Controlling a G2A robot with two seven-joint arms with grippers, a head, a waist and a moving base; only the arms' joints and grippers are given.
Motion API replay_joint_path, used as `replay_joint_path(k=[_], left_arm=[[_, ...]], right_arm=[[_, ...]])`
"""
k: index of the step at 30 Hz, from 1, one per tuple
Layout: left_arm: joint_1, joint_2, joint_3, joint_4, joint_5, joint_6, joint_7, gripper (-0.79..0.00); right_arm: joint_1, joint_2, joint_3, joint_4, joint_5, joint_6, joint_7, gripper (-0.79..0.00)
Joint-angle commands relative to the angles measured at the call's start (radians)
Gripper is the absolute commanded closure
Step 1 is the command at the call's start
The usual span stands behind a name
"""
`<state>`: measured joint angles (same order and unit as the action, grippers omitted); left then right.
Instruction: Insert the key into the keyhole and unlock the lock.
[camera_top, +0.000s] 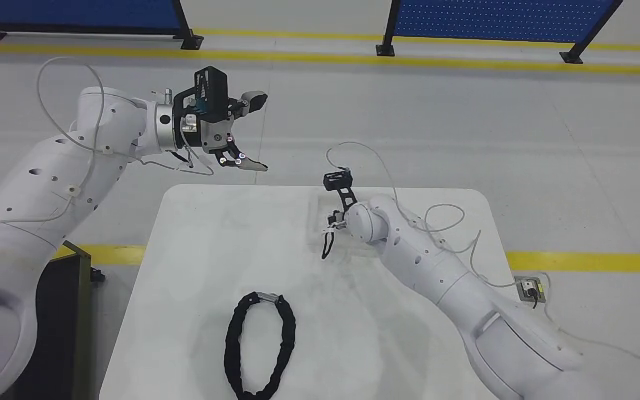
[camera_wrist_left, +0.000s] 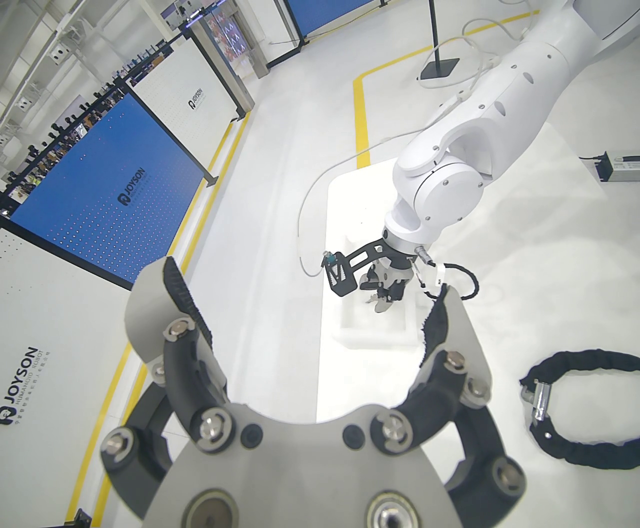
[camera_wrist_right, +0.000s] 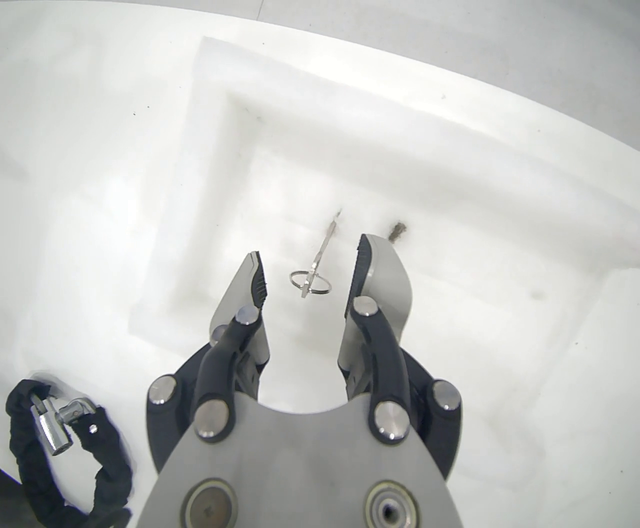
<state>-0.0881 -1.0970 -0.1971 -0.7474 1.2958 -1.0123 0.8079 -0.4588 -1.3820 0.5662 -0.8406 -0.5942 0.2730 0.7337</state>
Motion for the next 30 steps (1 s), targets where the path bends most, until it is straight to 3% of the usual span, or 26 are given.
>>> replay_joint_path(k=[1,12,15,24,30], left_arm=[[0.000,0.000,0.000,0.000,0.000,0.000,0.000,-0.785],[0.000,0.000,0.000,0.000,0.000,0.000,0.000,-0.785],[0.000,0.000,0.000,0.000,0.000,0.000,0.000,-0.785],[0.000,0.000,0.000,0.000,0.000,0.000,0.000,-0.785],[0.000,0.000,0.000,0.000,0.000,0.000,0.000,-0.785]], right_arm=[[0.004,-0.009,-0.002,0.018,-0.004,-0.002,-0.002,-0.320],[0.026,-0.059,-0.010,0.120,-0.007,-0.003,-0.004,-0.271],[0.032,-0.068,-0.004,0.145,-0.008,0.004,-0.012,-0.231],[0.040,-0.089,0.010,0.179,-0.021,0.013,-0.029,-0.006],[0.044,-0.098,0.018,0.182,-0.049,0.044,-0.024,0.000]])
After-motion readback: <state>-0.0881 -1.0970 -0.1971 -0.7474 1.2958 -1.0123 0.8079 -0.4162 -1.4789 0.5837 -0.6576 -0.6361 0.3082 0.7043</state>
